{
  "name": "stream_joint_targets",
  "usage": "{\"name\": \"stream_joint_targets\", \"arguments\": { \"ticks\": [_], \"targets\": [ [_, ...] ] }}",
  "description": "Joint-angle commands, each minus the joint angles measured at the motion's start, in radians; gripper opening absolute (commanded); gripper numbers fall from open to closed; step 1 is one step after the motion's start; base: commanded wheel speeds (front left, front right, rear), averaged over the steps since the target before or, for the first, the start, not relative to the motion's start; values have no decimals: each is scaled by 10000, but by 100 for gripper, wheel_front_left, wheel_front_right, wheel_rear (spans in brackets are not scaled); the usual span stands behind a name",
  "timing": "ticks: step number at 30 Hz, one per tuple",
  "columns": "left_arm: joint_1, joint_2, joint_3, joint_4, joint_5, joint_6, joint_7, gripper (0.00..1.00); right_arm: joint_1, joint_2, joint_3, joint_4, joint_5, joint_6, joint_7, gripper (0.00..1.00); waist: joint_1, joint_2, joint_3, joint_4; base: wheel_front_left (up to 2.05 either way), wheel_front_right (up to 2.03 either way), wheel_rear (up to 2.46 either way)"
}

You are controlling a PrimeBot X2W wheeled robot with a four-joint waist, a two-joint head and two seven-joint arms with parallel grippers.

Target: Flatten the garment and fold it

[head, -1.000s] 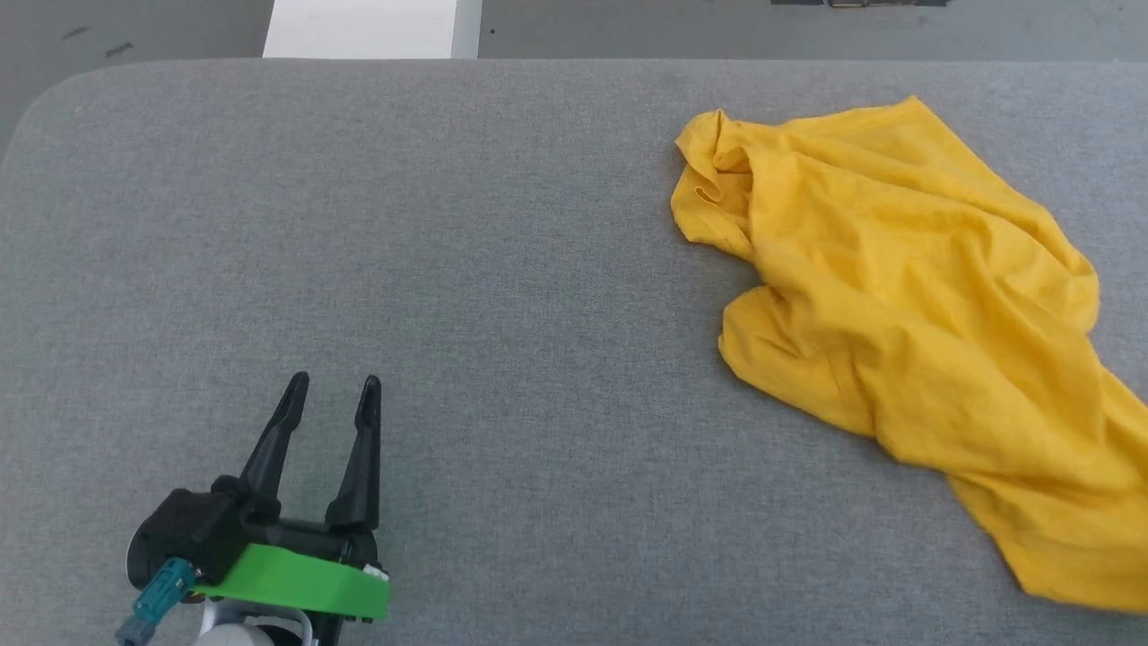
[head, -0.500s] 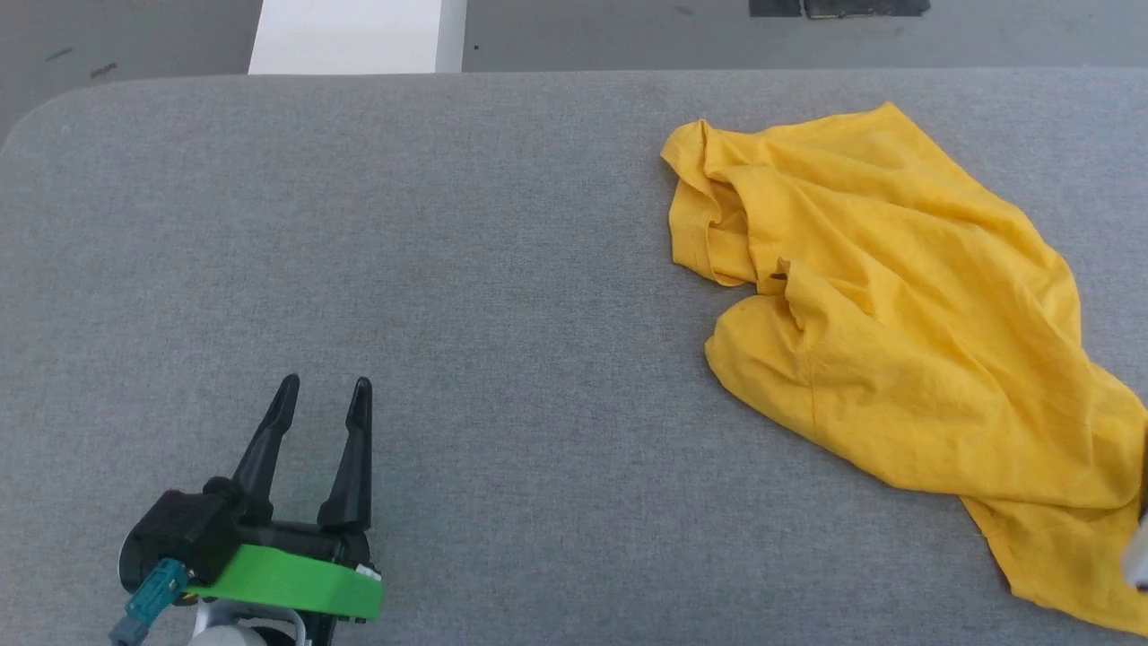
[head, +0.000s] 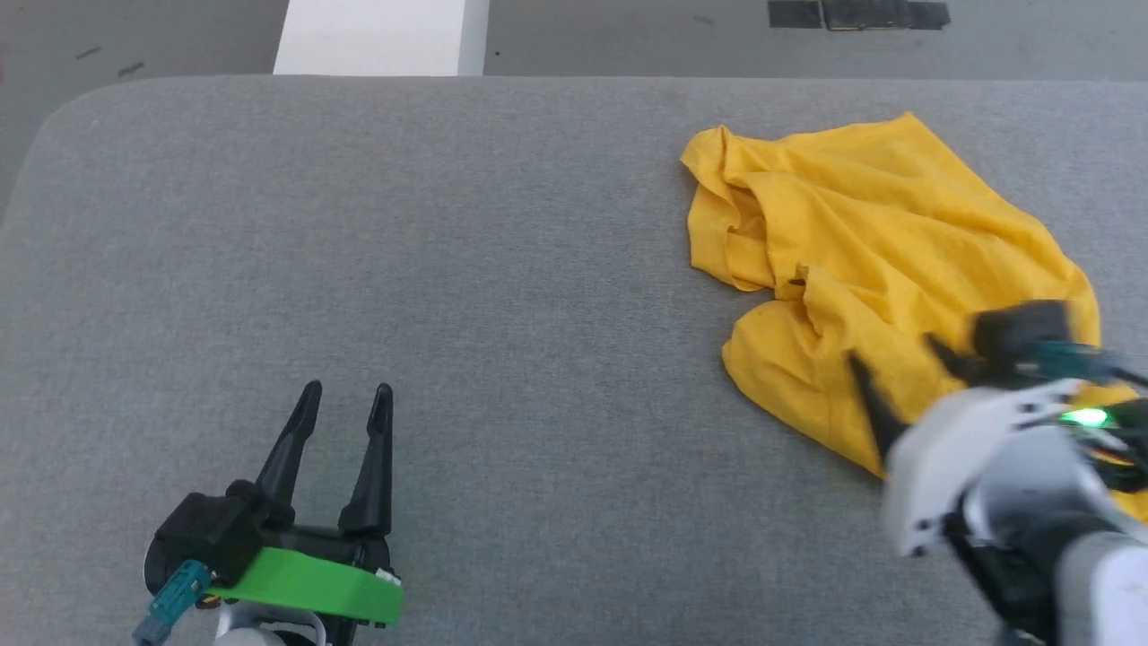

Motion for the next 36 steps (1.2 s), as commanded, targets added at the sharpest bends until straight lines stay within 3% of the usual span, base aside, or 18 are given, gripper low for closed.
{"name": "stream_joint_targets", "arguments": {
  "ticks": [1, 9, 11, 15, 16, 19, 25, 26, 36],
  "targets": [
    [3, -6, -3, 33, -65, -38, -36, 100, -264, -20, 280, 278, -7, 33, 157, 100, 0, 0, 28, 142, 0, 0, 0],
    [-161, 9, -109, 152, -137, -38, -36, 100, -1346, -472, 1185, 3259, -325, 33, 734, 100, 0, 0, 67, 704, 0, 0, 0],
    [-217, -3, -149, 199, -153, -38, -36, 100, -1697, -777, 1405, 4051, -623, 33, 660, 100, 0, 0, 74, 885, 0, 0, 0],
    [-292, -32, -211, 310, -208, -38, -36, 100, -2212, -685, 1305, 5660, -827, 33, 313, 100, 0, 0, 78, 1215, 0, 0, 0],
    [-295, -35, -230, 330, -212, -38, -36, 100, -2305, -648, 1285, 5947, -876, 33, 199, 57, 0, 0, 71, 1276, 0, 0, 0],
    [-296, -42, -287, 406, -215, -38, -36, 100, -2618, -534, 1456, 6619, -880, 33, -299, 0, 0, 0, 7, 1423, 0, 0, 0],
    [-151, -116, -252, 558, -128, -38, -36, 100, -3237, -247, 2166, 6675, -88, 33, -931, 0, 0, 0, -417, 1421, 0, 0, 0],
    [13, -189, -244, 604, -25, -38, -36, 100, -3597, -136, 3232, 6179, 845, 33, -925, 0, 0, 0, -754, 1311, 0, 0, 0],
    [399, -278, 204, 570, 117, -38, -36, 100, -2937, 2, 6388, 4547, 4170, 33, 10, 0, 0, 0, -961, 1280, 0, 0, 0]
  ]
}}
